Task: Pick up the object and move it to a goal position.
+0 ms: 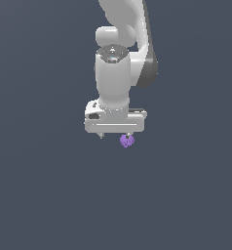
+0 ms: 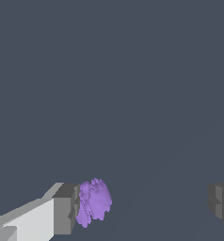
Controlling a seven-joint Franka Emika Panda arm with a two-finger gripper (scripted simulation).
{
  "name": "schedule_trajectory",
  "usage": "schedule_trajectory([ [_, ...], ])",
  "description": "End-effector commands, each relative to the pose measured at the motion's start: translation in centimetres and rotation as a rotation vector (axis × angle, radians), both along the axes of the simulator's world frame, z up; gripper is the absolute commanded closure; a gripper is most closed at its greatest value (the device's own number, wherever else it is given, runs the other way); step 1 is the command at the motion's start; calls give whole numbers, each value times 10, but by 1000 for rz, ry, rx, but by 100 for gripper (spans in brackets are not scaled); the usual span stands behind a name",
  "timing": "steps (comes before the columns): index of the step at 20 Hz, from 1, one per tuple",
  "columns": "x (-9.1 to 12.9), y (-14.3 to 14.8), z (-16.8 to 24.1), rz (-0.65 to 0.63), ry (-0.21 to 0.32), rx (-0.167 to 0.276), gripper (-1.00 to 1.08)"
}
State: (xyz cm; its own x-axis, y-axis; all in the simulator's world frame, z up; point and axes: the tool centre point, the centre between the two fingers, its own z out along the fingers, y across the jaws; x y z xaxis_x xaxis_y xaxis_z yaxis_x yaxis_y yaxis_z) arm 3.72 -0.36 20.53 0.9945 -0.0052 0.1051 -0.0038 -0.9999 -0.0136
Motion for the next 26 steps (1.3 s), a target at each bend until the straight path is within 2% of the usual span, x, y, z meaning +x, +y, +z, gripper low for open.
schedule_trajectory([
  [1, 0, 0, 0, 0, 0, 0, -92],
  [11, 7, -19, 3, -60, -11, 23, -92],
  [19, 6, -18, 3, -64, -10, 23, -92],
  [26, 3, -13, -4, -117, -3, 29, -92],
])
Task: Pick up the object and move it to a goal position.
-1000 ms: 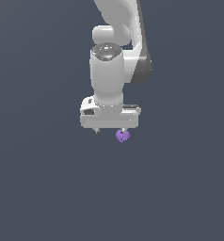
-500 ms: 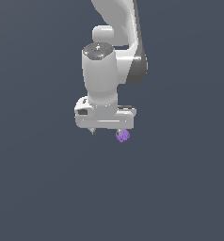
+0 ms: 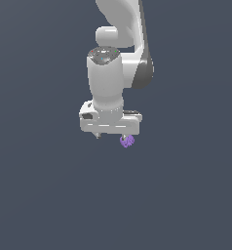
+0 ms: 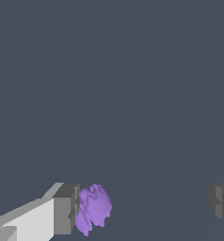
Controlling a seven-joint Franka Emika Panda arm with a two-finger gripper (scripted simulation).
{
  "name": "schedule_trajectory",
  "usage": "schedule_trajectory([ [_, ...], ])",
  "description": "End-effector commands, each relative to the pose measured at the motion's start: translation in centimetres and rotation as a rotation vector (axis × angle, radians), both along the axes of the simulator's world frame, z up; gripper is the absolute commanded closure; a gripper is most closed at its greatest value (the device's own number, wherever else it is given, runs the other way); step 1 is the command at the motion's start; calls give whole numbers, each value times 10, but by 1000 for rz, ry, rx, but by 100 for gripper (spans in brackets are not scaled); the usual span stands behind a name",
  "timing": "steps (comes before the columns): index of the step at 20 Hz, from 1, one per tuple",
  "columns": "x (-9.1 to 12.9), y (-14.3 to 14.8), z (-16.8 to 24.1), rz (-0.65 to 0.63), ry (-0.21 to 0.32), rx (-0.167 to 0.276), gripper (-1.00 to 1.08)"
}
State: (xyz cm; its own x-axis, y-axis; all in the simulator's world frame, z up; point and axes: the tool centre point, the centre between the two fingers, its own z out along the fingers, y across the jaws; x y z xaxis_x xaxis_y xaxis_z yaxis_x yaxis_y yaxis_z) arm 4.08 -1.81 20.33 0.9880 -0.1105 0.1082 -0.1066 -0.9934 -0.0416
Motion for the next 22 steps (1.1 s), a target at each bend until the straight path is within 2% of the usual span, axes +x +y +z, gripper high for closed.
schedule_trajectory([
  [1, -2, 3, -3, -25, 4, 3, -92],
  [9, -11, 14, -19, -156, 23, 16, -92],
  [22, -34, 39, -52, -456, 63, 35, -92],
])
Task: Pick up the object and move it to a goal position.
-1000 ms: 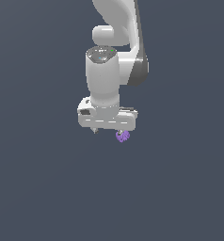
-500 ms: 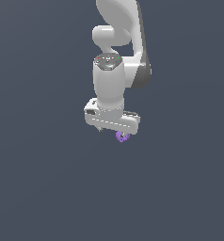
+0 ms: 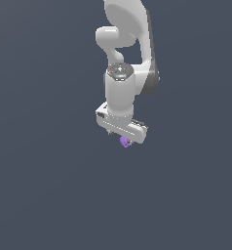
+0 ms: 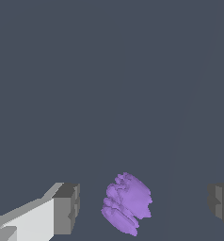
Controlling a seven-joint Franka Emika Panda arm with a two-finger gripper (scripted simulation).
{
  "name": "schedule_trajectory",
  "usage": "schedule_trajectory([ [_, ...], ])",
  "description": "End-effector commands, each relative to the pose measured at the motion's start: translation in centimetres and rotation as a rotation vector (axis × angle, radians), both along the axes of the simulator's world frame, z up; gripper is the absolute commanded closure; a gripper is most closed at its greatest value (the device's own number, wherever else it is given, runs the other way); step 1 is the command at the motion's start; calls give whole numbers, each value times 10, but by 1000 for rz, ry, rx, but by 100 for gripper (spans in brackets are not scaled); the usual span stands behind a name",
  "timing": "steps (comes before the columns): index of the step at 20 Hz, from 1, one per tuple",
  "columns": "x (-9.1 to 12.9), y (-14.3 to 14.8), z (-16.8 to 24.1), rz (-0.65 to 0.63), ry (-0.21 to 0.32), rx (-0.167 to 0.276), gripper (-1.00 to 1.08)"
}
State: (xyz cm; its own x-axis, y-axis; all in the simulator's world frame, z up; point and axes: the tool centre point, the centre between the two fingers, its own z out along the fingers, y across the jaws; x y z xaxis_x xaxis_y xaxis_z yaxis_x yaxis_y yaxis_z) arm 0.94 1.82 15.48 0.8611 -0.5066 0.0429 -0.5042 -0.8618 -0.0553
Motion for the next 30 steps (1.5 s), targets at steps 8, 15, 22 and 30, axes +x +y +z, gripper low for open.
schedule_trajectory([
  [8, -19, 16, -24, -224, 28, 6, -92],
  [15, -34, 27, -40, -388, 47, 5, -92],
  [22, -48, 35, -54, -533, 61, 1, -92],
  [30, -57, 40, -63, -629, 70, -3, -92],
])
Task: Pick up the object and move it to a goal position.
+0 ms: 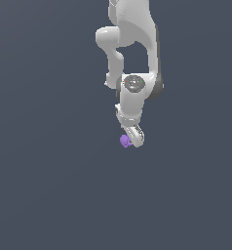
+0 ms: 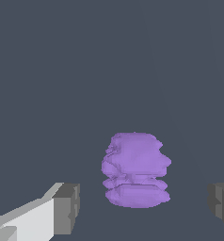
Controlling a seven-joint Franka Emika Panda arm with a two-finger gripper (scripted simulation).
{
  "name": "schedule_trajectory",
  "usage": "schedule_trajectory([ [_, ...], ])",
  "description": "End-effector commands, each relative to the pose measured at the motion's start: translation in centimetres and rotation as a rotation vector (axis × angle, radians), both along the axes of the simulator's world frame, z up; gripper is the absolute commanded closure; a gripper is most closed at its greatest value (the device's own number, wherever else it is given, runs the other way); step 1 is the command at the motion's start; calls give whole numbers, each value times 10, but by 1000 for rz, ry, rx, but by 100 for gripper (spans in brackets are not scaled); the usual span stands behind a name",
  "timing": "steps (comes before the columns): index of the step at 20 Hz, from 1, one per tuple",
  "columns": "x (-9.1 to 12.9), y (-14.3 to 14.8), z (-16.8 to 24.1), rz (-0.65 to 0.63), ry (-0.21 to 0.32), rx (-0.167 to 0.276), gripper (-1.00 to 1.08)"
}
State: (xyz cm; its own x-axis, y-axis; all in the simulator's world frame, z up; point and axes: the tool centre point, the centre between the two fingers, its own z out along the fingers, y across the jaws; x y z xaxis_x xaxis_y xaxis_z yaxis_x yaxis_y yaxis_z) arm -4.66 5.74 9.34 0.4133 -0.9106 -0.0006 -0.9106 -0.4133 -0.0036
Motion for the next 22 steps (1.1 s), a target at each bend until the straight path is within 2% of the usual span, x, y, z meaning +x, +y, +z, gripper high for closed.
schedule_trajectory([
  [1, -2, 1, -2, -22, 2, -1, -92],
  [10, -3, 2, -6, -33, 3, -2, -92],
  [22, -4, 1, -51, -37, 3, -2, -92],
])
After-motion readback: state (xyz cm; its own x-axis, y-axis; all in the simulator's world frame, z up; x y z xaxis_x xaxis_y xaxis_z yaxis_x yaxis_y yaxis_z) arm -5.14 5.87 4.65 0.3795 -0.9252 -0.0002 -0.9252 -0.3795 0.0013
